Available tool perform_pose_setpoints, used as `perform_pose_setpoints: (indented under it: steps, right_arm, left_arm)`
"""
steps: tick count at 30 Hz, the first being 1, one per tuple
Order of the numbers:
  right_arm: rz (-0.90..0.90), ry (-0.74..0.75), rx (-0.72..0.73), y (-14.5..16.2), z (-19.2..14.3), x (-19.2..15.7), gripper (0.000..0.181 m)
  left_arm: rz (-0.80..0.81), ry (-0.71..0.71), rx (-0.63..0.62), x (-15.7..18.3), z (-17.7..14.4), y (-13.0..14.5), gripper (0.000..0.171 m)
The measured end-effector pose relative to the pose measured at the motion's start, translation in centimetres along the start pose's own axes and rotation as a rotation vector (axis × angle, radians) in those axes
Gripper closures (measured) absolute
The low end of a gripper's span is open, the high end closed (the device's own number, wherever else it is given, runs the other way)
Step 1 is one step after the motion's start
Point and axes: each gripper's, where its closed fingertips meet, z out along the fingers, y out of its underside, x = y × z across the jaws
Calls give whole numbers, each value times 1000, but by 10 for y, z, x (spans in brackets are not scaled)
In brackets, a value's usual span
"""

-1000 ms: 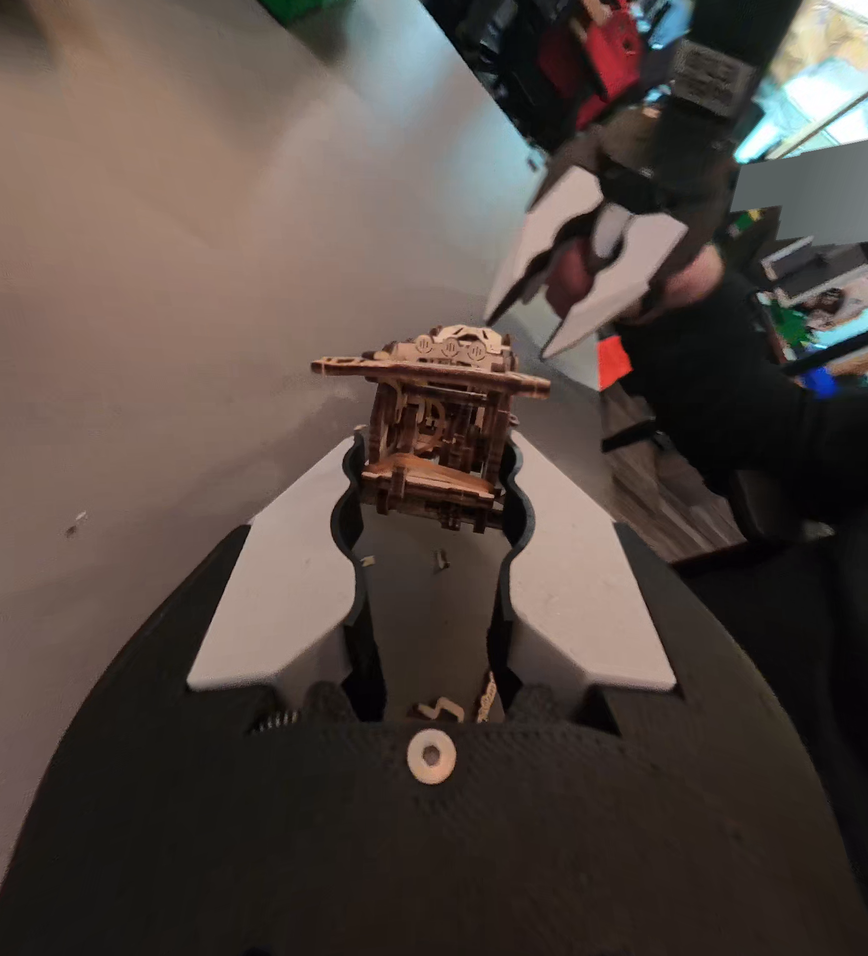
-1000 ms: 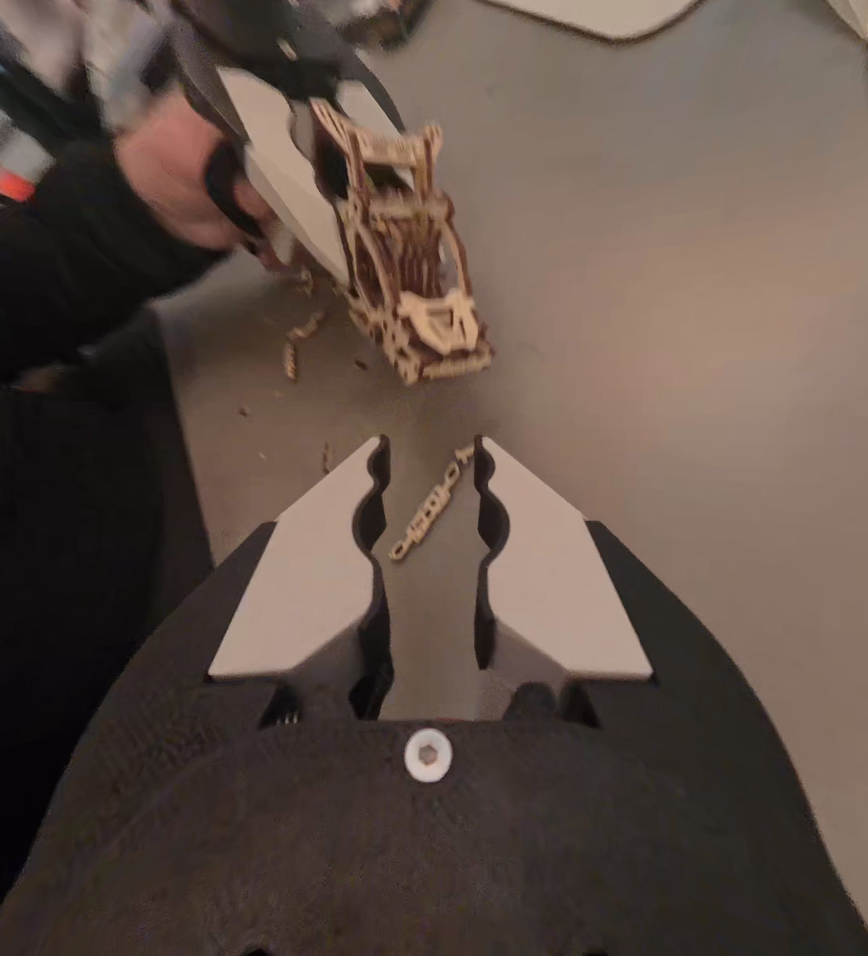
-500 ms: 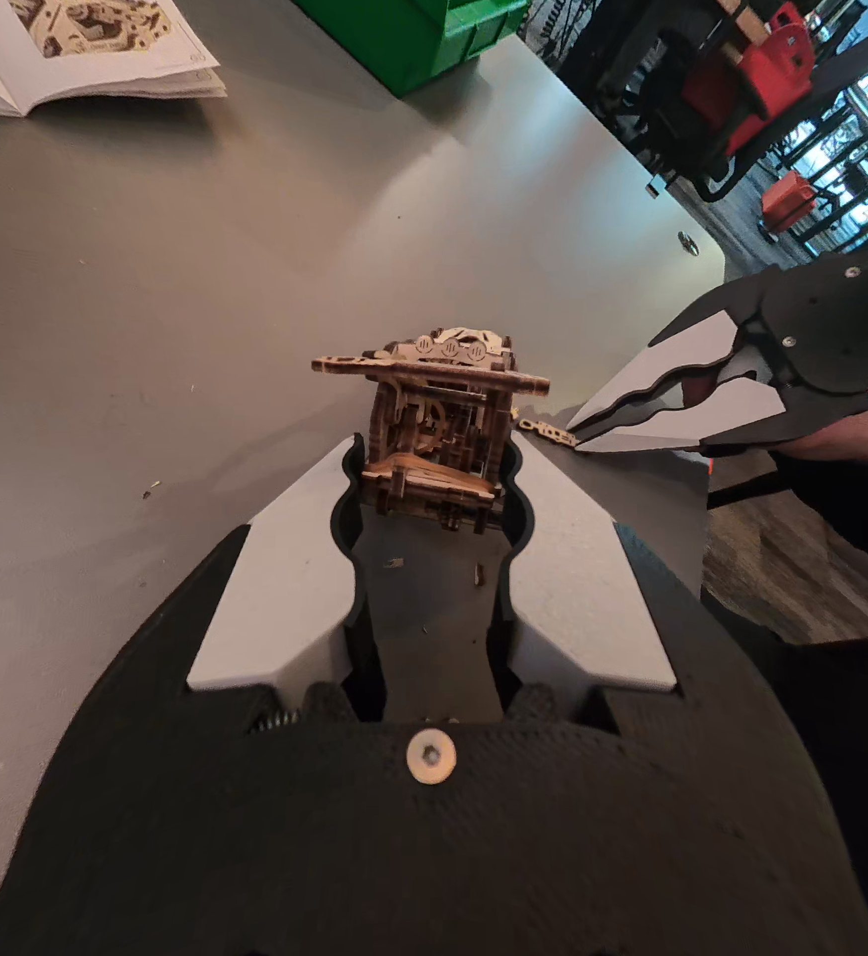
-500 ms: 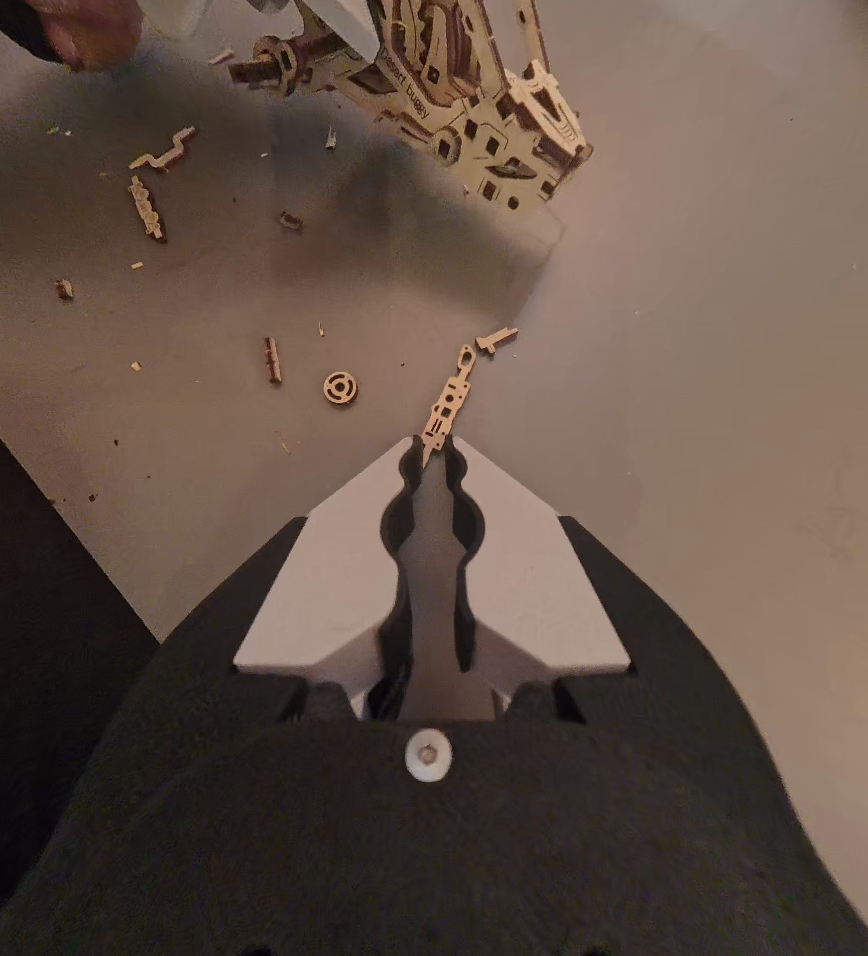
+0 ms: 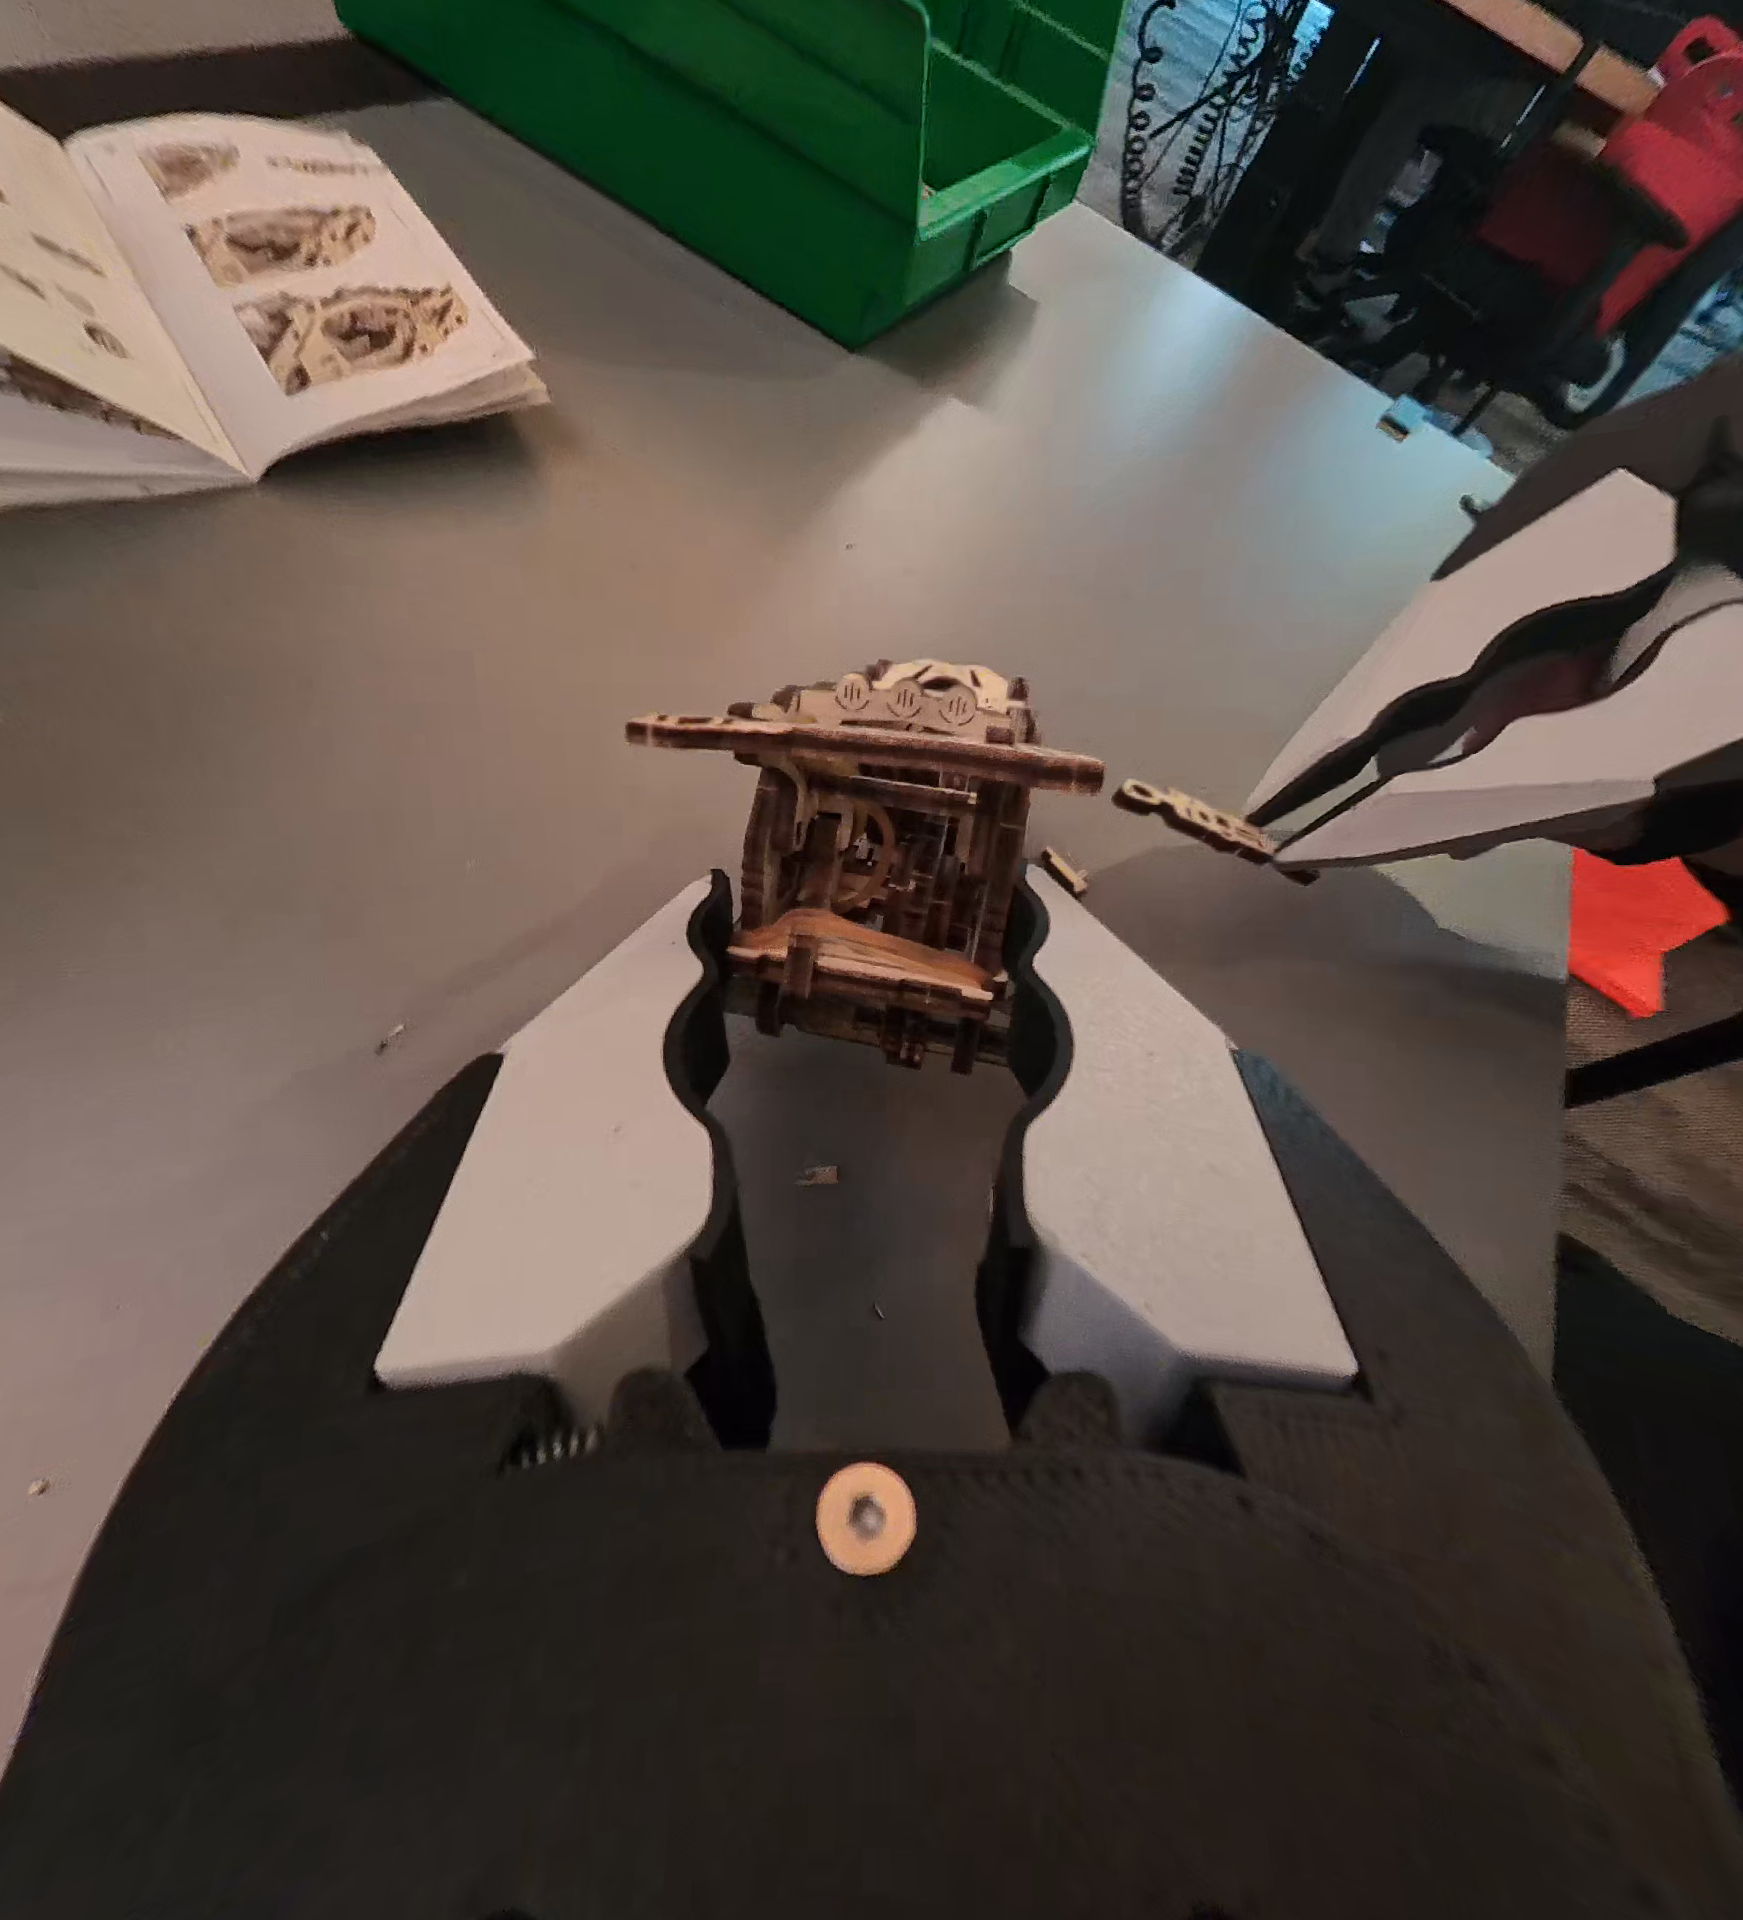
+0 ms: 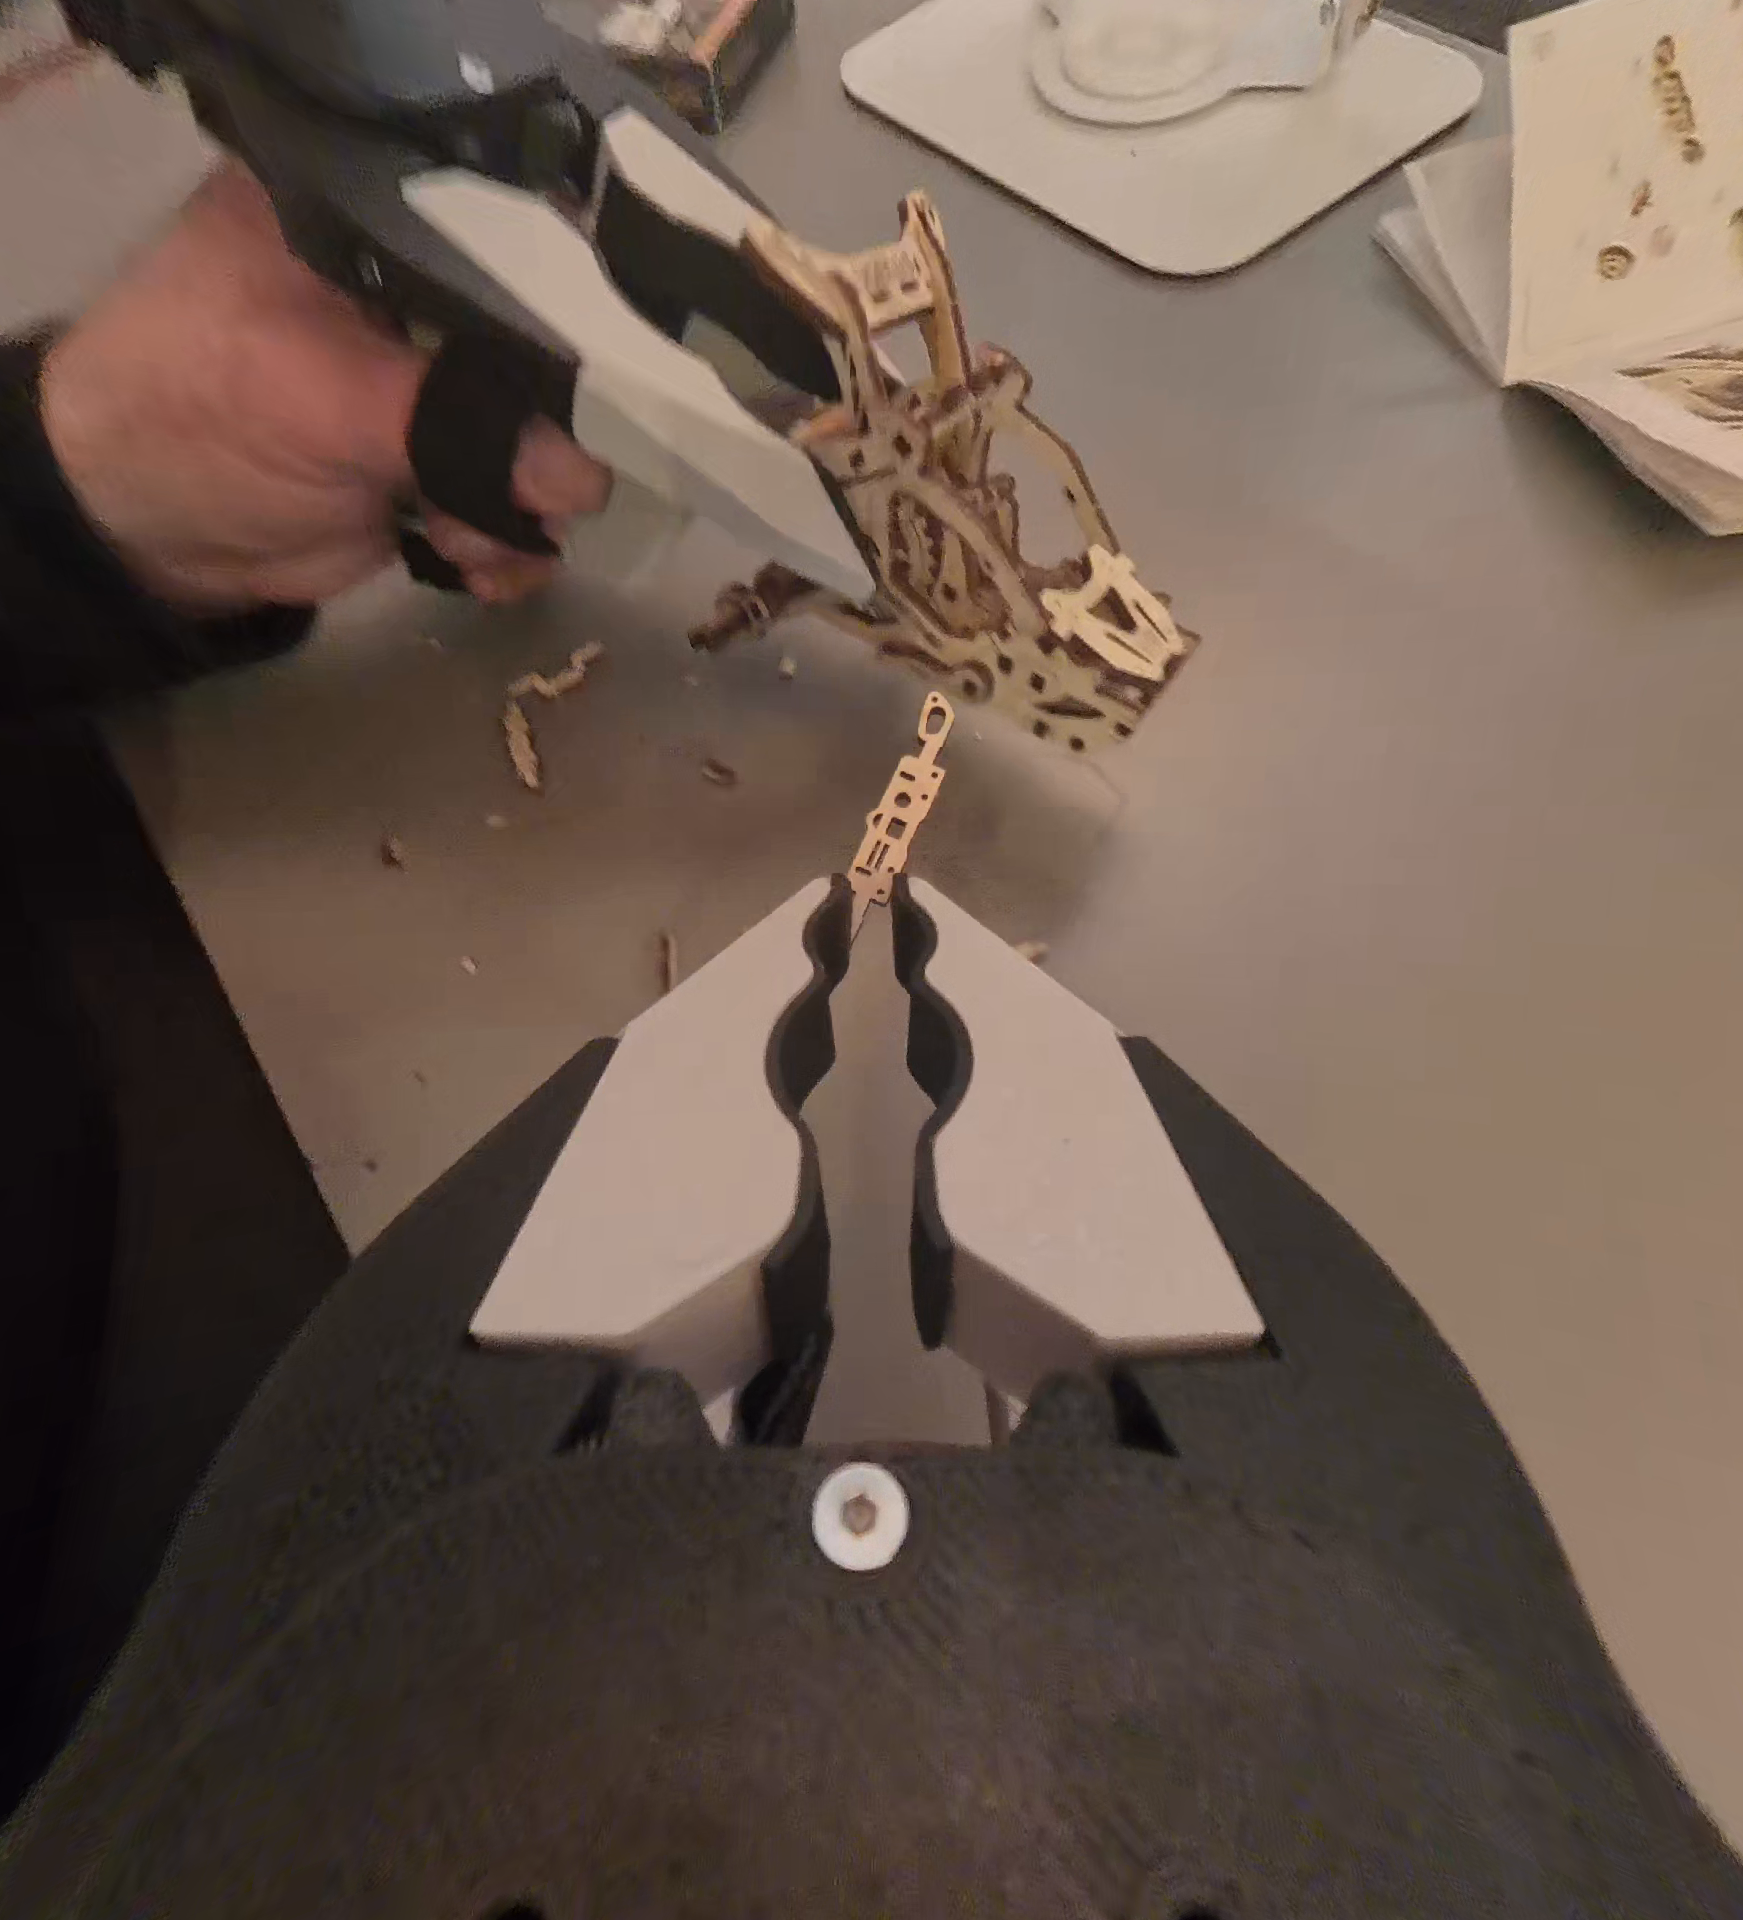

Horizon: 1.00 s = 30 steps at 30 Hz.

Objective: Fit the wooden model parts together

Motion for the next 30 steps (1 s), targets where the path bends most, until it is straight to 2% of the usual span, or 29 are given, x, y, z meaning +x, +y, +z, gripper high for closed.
perform_pose_setpoints:
  steps: [3,7,17,24,30]
  right_arm:
    - [81,-78,39,-11,7,-1,176]
    - [276,-221,167,-29,5,2,176]
    - [517,-387,298,-43,1,10,176]
    - [607,-392,347,-48,4,16,176]
    - [566,-248,324,-41,14,22,175]
  left_arm:
    - [77,-37,20,5,0,-5,122]
    - [143,-53,76,10,-3,-12,122]
    - [307,-89,169,21,-5,-24,122]
    - [366,-109,178,25,-2,-26,122]
    - [355,-163,135,20,2,-21,122]
